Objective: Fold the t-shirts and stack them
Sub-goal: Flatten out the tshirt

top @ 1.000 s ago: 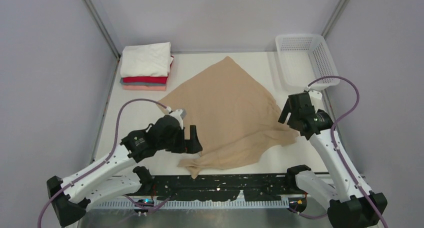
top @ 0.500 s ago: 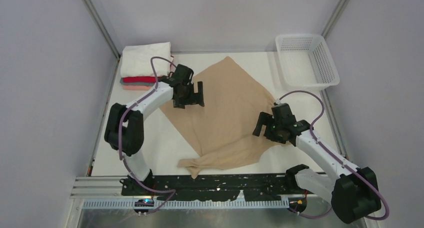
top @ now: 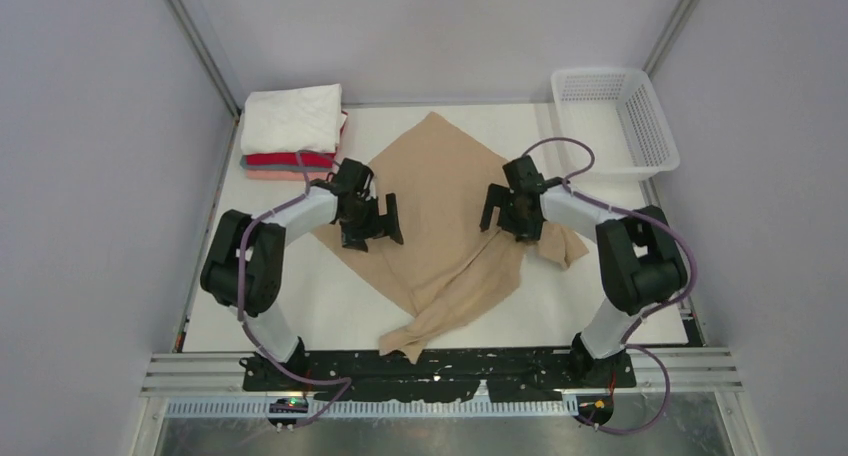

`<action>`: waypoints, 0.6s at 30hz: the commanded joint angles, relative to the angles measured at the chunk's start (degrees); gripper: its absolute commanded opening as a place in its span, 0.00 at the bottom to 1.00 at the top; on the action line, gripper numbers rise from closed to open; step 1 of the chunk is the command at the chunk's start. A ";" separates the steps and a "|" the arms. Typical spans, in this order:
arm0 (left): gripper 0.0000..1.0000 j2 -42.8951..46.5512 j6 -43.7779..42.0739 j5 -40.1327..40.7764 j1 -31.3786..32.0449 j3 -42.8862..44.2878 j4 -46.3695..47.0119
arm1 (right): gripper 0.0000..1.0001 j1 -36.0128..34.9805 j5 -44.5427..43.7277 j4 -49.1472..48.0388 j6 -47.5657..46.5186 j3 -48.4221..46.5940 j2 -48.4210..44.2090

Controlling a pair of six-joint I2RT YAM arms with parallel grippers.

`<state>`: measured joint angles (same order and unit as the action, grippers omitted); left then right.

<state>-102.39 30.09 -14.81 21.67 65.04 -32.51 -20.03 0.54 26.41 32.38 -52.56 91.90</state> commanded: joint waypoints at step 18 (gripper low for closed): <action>1.00 21.10 6.74 9.08 0.65 -12.15 -6.87 | 0.96 -2.43 -8.40 9.71 -19.94 -64.08 31.32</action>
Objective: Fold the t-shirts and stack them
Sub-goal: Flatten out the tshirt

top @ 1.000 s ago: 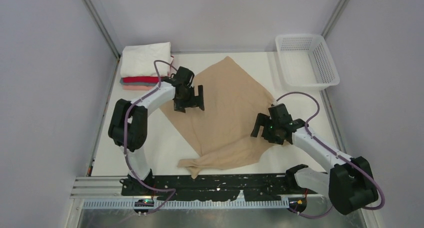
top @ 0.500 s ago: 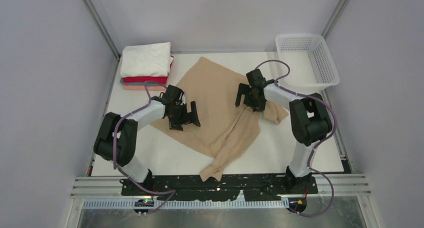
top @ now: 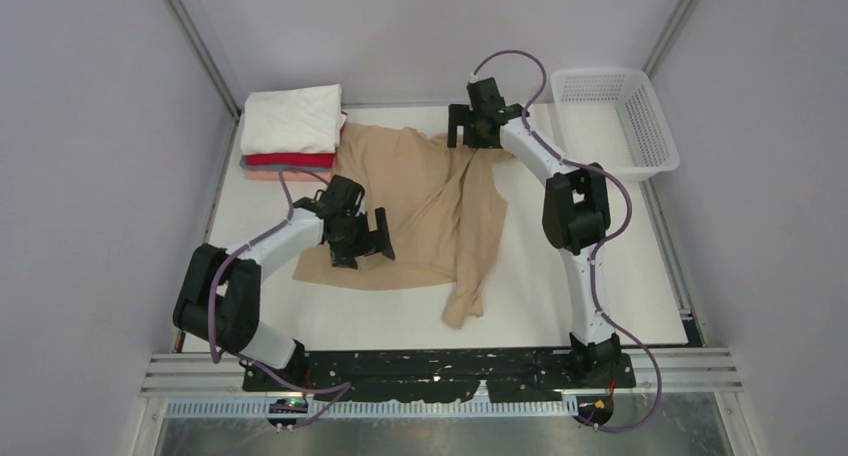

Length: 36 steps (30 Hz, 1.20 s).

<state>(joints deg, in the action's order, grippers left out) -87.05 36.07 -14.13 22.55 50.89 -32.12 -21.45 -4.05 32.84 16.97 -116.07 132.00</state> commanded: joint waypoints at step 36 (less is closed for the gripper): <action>0.23 5.98 5.37 10.09 -34.32 -14.58 4.38 | 0.95 -13.97 -5.49 -8.74 4.95 69.68 -68.85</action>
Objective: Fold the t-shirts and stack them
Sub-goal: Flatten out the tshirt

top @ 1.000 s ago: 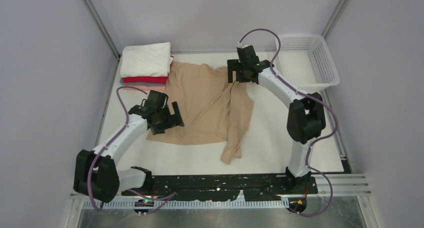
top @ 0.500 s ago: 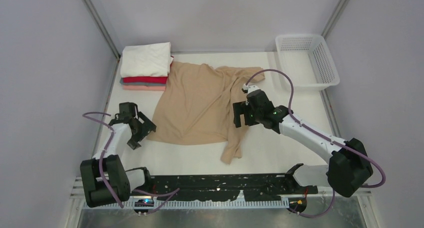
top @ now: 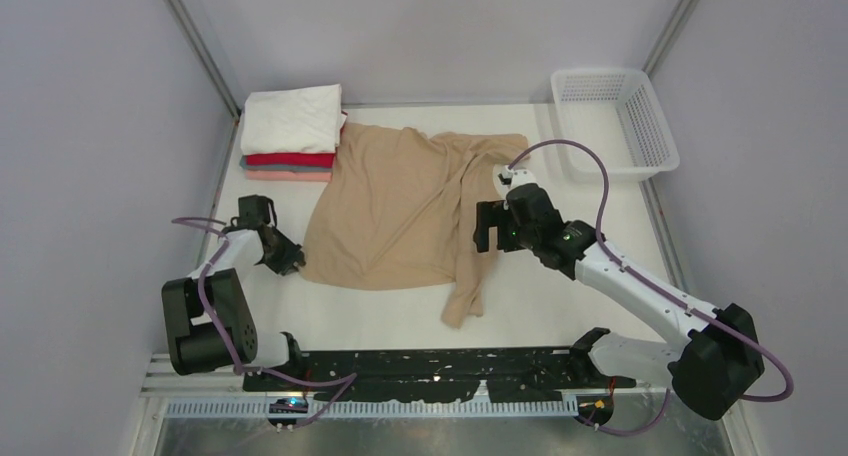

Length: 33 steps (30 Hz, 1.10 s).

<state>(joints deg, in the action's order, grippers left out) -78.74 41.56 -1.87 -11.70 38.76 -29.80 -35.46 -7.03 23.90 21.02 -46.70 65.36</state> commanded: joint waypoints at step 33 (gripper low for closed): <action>0.00 7.33 -7.69 -0.21 -0.07 -0.34 -2.44 | 0.98 -43.74 -17.24 8.67 -49.46 -1.06 11.30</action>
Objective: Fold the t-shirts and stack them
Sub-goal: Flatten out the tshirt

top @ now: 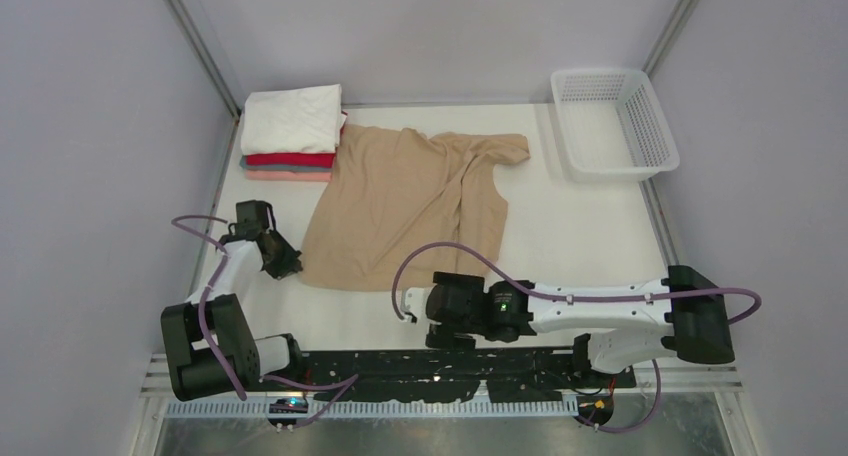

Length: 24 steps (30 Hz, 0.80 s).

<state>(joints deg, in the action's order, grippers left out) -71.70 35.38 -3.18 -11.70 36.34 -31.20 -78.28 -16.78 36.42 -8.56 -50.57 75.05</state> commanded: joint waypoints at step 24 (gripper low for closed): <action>0.00 -0.93 -2.17 0.19 -0.07 2.38 -0.04 | 0.90 -3.46 -3.15 -12.28 -28.00 8.19 8.06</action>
<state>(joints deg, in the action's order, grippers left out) -73.01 34.02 -3.18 -11.70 36.64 -31.14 -81.93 -18.28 25.06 -34.94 -42.61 82.56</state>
